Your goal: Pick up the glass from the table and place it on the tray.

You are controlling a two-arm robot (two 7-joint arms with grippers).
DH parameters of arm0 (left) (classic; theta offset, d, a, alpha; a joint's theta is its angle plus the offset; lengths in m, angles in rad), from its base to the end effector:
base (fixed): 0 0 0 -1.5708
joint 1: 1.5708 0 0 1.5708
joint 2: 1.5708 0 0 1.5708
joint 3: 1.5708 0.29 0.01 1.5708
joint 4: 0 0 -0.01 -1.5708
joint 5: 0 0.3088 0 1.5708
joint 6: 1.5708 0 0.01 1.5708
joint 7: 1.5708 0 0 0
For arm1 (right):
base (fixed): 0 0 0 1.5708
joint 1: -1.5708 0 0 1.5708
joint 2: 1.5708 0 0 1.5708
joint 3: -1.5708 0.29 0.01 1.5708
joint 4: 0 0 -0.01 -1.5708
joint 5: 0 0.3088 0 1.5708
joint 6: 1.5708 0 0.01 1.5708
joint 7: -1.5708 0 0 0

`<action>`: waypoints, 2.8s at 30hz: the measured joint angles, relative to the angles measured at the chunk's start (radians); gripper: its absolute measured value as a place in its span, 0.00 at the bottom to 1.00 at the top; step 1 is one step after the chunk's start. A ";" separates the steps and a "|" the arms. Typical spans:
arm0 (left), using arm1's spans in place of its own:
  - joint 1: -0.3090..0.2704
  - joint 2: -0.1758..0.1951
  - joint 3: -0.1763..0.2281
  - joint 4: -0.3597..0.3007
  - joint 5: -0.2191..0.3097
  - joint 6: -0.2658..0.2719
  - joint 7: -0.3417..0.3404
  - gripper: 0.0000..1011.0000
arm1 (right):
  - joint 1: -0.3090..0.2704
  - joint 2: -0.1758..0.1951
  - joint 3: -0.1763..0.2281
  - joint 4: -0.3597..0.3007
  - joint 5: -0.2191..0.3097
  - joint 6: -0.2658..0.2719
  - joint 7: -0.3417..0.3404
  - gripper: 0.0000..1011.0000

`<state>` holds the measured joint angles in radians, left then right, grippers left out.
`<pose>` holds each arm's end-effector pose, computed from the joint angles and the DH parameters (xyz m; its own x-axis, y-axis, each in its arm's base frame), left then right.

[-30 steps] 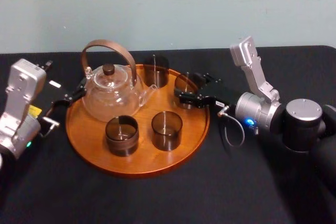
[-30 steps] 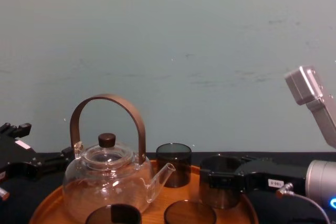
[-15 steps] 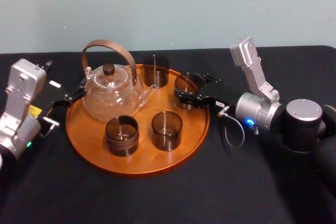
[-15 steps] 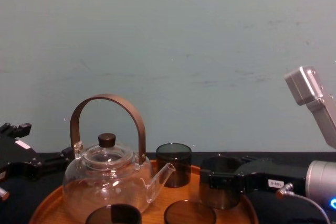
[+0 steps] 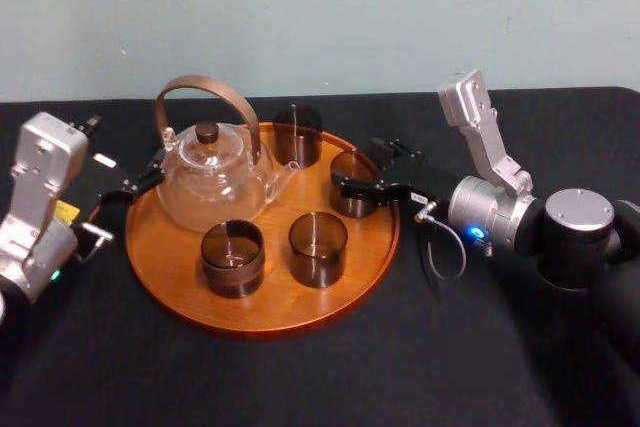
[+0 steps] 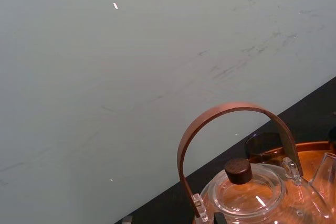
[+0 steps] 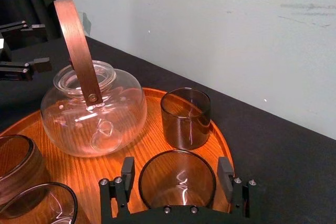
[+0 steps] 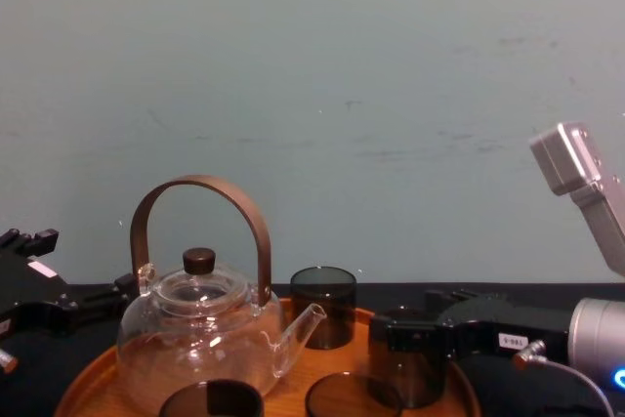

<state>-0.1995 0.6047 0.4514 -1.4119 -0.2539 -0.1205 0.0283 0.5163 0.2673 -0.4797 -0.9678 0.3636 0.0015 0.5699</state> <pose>0.3581 0.0827 -0.3023 0.2923 0.8803 0.3738 -0.9553 0.2873 0.0704 0.4501 -0.0077 -0.3132 0.7161 -0.6972 -0.0335 0.6751 0.7040 -0.2205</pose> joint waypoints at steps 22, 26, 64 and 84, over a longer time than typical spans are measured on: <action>0.000 0.000 0.000 0.000 0.000 0.000 0.000 0.99 | -0.038 0.033 0.024 -0.096 0.023 0.007 0.004 0.99; 0.000 0.000 0.000 0.000 0.000 0.000 0.000 0.99 | -0.064 0.059 0.036 -0.167 0.035 0.011 -0.002 0.99; 0.000 0.000 0.000 0.000 0.000 0.000 0.000 0.99 | -0.361 0.247 0.232 -0.447 0.122 -0.063 -0.118 0.99; 0.000 0.000 0.000 0.000 0.000 0.000 0.000 0.99 | -0.372 0.233 0.238 -0.426 0.072 -0.086 -0.149 0.99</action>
<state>-0.1995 0.6047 0.4514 -1.4120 -0.2539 -0.1205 0.0283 0.1441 0.4998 -0.2412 -1.3935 0.4353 -0.0847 0.4210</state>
